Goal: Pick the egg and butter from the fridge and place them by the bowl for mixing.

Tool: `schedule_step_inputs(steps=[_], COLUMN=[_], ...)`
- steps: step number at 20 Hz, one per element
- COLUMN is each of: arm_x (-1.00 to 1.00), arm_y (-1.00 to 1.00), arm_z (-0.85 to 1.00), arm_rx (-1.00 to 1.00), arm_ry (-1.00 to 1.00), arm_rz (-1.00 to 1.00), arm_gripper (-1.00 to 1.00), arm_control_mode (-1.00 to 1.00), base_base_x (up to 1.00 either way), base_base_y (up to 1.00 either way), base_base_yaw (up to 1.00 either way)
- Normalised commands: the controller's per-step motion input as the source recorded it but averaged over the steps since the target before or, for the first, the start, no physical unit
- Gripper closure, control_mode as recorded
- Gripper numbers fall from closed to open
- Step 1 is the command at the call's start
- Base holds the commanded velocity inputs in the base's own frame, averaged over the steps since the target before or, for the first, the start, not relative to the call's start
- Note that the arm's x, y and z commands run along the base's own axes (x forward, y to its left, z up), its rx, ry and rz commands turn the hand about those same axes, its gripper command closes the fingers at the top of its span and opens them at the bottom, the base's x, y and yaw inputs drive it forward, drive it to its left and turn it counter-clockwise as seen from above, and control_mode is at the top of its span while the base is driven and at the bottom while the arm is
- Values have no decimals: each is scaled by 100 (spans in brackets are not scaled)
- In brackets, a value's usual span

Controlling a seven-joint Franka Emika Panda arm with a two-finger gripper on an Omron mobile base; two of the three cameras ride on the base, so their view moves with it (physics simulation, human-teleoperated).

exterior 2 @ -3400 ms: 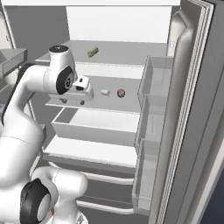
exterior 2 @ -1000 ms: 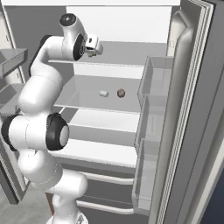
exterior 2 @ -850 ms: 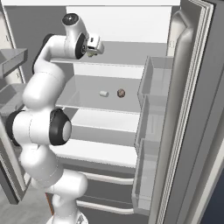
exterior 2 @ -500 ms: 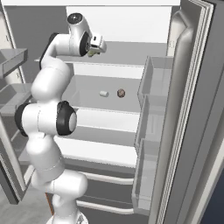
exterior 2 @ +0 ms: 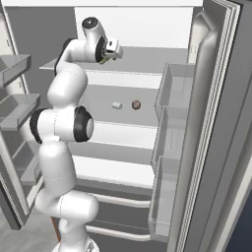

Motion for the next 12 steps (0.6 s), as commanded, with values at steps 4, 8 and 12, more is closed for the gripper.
schedule_step_inputs(steps=[4, 8, 12], arm_x=[30, 11, 2], arm_y=[0, 1, 1], arm_z=[-14, -25, -27], arm_rx=[0, 0, 0], arm_ry=[7, 8, 6], arm_rz=[0, 0, 0], arm_gripper=[-100, -100, 100], arm_control_mode=[-100, -100, -100], base_base_x=[0, 0, 0], base_base_y=[0, 0, 0], base_base_yaw=[0, 0, 0])
